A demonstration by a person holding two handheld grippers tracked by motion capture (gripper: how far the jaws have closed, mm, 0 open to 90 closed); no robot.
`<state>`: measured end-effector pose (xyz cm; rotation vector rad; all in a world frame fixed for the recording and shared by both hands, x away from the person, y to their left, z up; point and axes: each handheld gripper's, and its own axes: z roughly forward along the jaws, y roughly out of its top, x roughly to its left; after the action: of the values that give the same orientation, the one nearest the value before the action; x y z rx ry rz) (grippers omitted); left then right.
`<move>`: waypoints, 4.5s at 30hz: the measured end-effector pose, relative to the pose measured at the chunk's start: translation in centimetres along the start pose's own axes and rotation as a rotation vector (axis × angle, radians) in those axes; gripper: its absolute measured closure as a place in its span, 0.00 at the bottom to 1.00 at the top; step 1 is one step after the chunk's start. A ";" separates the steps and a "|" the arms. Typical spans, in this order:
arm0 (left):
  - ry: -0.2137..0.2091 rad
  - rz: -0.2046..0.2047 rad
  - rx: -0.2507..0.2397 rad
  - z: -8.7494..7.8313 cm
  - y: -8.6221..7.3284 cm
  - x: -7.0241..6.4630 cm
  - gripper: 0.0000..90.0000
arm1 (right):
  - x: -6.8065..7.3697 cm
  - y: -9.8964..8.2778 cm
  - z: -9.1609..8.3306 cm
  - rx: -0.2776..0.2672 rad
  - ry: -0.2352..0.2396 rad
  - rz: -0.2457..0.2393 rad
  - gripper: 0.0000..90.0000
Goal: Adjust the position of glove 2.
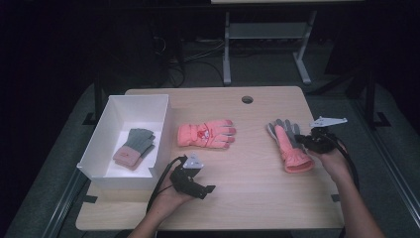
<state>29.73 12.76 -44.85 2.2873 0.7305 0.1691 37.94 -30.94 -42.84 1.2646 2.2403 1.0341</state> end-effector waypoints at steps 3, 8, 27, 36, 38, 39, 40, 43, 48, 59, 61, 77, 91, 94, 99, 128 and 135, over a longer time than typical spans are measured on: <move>-0.001 0.004 0.007 0.1 0.0 0.0 0.16 | 0.1 -0.6 1.1 0.047 -0.001 -0.017 1.00; 0.000 0.003 0.012 0.1 -0.1 0.0 0.16 | 0.2 -1.2 2.0 0.081 0.014 -0.016 1.00; -0.002 -0.007 0.037 0.2 -0.3 0.3 0.16 | 4.9 -1.6 1.5 0.120 0.123 -0.128 1.00; -0.003 -0.005 0.045 0.1 -0.3 0.3 0.16 | 8.3 -1.5 1.3 0.143 0.178 -0.187 1.00; -0.002 -0.003 0.045 0.0 -0.3 0.3 0.16 | 9.2 -1.4 1.3 0.150 0.187 -0.202 1.00; -0.002 -0.003 0.044 0.0 -0.3 0.3 0.16 | 9.6 -1.4 1.3 0.152 0.195 -0.213 1.00; -0.003 -0.004 0.045 0.0 -0.3 0.3 0.16 | 10.1 -1.3 1.3 0.154 0.204 -0.219 1.00; -0.008 0.001 0.048 0.2 -0.4 0.3 0.16 | 11.4 -1.2 1.4 0.158 0.231 -0.247 1.00; -0.013 0.007 0.057 0.2 -0.4 0.3 0.16 | 13.5 -1.1 1.4 0.169 0.276 -0.290 1.00; -0.016 0.002 0.061 0.2 -0.4 0.3 0.16 | 15.7 -0.5 0.0 0.102 0.307 -0.335 1.00; -0.015 0.000 0.057 0.3 -0.4 0.3 0.16 | 14.8 -0.3 -0.3 0.082 0.281 -0.313 1.00; -0.014 -0.003 0.060 0.2 -0.4 0.4 0.16 | 11.8 -1.6 1.3 0.164 0.230 -0.239 1.00; -0.012 -0.011 0.066 0.3 -0.4 0.5 0.16 | 14.0 -3.6 -1.1 0.190 0.290 -0.276 1.00; -0.011 -0.014 0.074 0.3 -0.4 0.6 0.16 | 14.4 -3.8 -1.4 0.187 0.297 -0.284 1.00; -0.020 -0.025 0.059 -0.1 0.0 0.8 0.26 | 13.5 -3.6 -1.9 0.140 0.271 -0.235 0.78; 0.244 -0.142 -0.019 1.9 10.2 8.7 1.00 | 12.3 -6.0 -3.5 0.086 0.208 -0.108 0.16; 0.322 -0.172 -0.006 3.2 11.9 11.8 1.00 | 12.2 -6.1 -3.5 0.079 0.220 -0.108 0.16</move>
<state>45.98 10.42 -40.21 2.2028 1.0836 0.4647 25.81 -24.06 -44.62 1.0922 2.5066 1.1001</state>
